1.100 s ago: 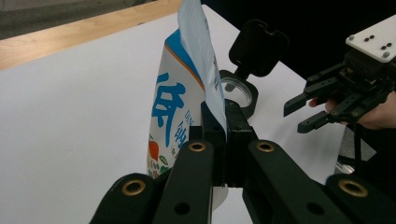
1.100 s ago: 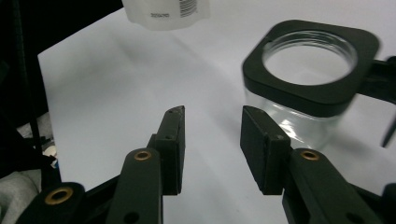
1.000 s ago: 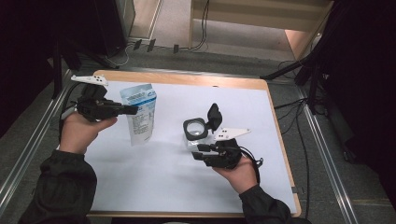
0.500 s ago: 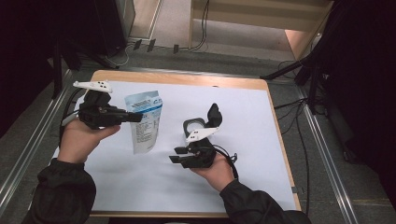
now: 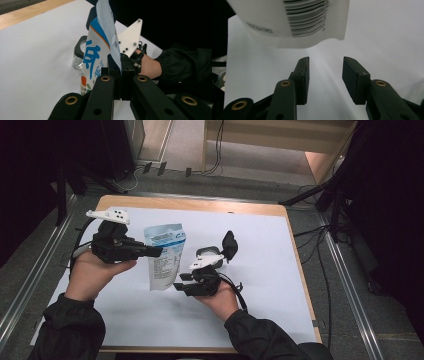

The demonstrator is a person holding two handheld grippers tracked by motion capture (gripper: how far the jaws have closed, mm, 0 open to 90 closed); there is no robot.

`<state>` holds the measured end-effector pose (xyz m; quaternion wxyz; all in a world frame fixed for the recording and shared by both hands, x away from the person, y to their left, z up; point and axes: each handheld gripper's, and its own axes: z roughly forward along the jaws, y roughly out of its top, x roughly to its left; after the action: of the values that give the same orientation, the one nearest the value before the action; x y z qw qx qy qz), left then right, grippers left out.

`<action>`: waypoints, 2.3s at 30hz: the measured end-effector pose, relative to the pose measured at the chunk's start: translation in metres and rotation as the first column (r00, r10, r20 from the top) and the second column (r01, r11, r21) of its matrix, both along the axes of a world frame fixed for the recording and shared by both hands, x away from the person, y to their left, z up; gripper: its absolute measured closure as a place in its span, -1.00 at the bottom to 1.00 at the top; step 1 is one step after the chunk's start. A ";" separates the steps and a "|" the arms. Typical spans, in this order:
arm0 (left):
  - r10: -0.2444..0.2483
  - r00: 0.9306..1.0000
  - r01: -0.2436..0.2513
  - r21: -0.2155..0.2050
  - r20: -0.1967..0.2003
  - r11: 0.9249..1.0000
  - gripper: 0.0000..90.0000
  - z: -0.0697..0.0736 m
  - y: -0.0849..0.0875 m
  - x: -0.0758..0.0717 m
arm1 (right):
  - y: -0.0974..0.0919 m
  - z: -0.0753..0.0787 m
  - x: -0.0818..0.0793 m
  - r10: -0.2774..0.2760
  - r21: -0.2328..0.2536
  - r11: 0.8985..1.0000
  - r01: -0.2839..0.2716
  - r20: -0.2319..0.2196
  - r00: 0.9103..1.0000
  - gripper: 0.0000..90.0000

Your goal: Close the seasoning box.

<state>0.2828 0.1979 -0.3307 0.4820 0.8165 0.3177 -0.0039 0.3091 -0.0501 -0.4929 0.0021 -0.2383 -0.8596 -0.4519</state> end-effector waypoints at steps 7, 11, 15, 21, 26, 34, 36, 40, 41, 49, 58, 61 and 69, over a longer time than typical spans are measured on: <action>-0.052 0.999 0.052 -0.031 0.001 0.998 1.00 0.006 -0.010 -0.003 | 0.004 -0.005 0.002 -0.013 0.003 1.000 0.013 0.012 1.000 0.31; -0.066 0.998 0.065 -0.033 -0.012 0.997 1.00 0.005 -0.015 0.000 | 0.005 -0.008 0.001 -0.006 0.004 1.000 0.006 0.025 1.000 0.31; -0.050 0.998 0.050 -0.012 -0.023 0.999 1.00 0.000 -0.019 0.004 | 0.004 -0.007 -0.001 0.000 0.016 1.000 0.000 0.019 1.000 0.30; -0.043 0.998 0.043 -0.016 -0.040 0.999 1.00 -0.006 -0.023 0.013 | 0.005 -0.006 -0.009 0.033 0.020 0.999 -0.034 0.070 0.997 0.33; -0.032 0.999 0.031 -0.020 -0.038 0.999 1.00 -0.008 -0.027 0.016 | 0.004 -0.006 -0.014 0.026 0.017 0.999 -0.028 0.097 0.995 0.34; -0.038 0.998 0.038 -0.001 -0.052 0.999 0.90 -0.018 -0.038 0.024 | 0.002 -0.010 -0.019 0.018 0.010 1.000 -0.019 0.102 0.995 0.32; -0.022 0.999 0.023 0.028 -0.046 0.999 0.90 -0.021 -0.041 0.025 | 0.002 -0.010 -0.019 0.017 0.013 1.000 -0.018 0.100 0.995 0.32; -0.016 0.998 0.018 0.036 -0.055 0.999 0.92 -0.025 -0.045 0.030 | 0.003 -0.011 -0.023 0.026 0.006 1.000 -0.027 0.106 0.994 0.30; -0.013 0.999 0.015 0.039 -0.052 0.999 0.92 -0.026 -0.047 0.031 | 0.003 -0.012 -0.024 0.027 0.007 1.000 -0.028 0.110 0.994 0.30; -0.022 0.998 0.024 0.042 -0.059 0.999 1.00 -0.032 -0.058 0.035 | 0.007 -0.013 -0.028 0.024 0.000 1.000 -0.025 0.132 0.991 0.14; -0.018 0.998 0.021 0.046 -0.062 0.999 0.94 -0.038 -0.066 0.037 | 0.006 -0.015 -0.030 0.028 0.020 0.999 -0.030 0.111 0.993 0.35; -0.020 0.998 0.025 0.090 -0.054 0.996 0.88 -0.042 -0.069 0.036 | 0.004 -0.014 -0.029 0.023 0.042 0.999 -0.027 0.102 0.995 0.37; 0.015 0.998 -0.010 0.091 -0.057 0.996 0.98 -0.049 -0.070 0.039 | 0.001 -0.013 -0.029 0.016 0.047 0.999 -0.021 0.095 0.995 0.35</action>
<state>0.3213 0.1280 -0.3800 0.4351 0.8352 0.3364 -0.0099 0.2801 -0.0488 -0.5058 -0.0287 -0.2086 -0.8499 -0.4831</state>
